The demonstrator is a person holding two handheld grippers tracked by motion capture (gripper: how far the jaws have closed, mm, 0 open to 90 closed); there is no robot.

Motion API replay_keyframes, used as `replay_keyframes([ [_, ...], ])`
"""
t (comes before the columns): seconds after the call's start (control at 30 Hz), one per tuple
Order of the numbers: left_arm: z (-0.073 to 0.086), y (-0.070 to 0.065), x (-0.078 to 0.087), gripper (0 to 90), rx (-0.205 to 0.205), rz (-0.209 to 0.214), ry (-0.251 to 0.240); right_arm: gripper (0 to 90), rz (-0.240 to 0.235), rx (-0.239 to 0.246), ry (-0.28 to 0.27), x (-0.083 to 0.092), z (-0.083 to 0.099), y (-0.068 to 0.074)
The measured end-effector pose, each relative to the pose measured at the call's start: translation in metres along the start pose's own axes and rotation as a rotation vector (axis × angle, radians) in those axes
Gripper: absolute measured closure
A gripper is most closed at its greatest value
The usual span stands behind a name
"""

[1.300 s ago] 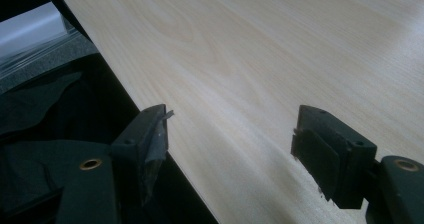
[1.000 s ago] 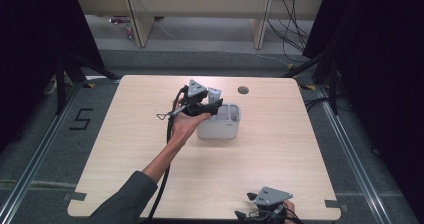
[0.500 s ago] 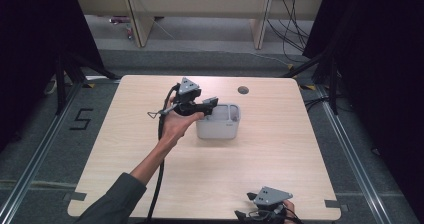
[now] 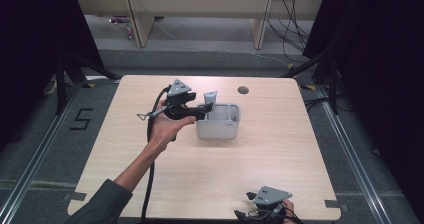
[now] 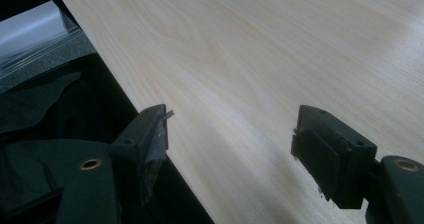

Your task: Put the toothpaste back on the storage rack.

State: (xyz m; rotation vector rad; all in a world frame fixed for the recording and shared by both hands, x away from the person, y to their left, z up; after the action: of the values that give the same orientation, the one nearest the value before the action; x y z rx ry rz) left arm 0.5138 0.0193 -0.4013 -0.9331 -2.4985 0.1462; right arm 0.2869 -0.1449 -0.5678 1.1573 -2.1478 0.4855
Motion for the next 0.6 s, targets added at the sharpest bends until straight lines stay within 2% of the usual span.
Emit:
replay_keyframes([
  [0.07,0.002,0.001,0.004,27.3,0.002,-0.005,0.009,30.4,0.000,0.000,0.000,0.000,0.000,0.000],
  [0.13,0.005,0.000,0.008,26.9,0.005,0.013,0.011,30.4,0.001,0.000,0.000,0.000,0.000,0.000],
  [0.33,0.014,0.002,0.018,26.7,0.001,0.021,0.014,30.4,0.000,-0.002,-0.002,0.000,0.000,0.000],
  [0.6,0.020,0.004,0.032,24.0,0.003,0.044,-0.003,30.4,0.005,0.009,-0.008,0.000,0.000,-0.002],
])
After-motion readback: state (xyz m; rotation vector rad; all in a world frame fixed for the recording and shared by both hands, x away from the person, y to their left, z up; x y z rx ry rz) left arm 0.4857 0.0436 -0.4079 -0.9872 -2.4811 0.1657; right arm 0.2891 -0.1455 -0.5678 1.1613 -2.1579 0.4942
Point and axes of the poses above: each handheld gripper's, and its own axes: x roughly backward along the jaws, z roughly out of its underside, y roughly to its left, the point moved 10 cm from there along -x, roughly forward along the jaws, and after that the axes turned 9 degrees about x, right-handed, at the moved point
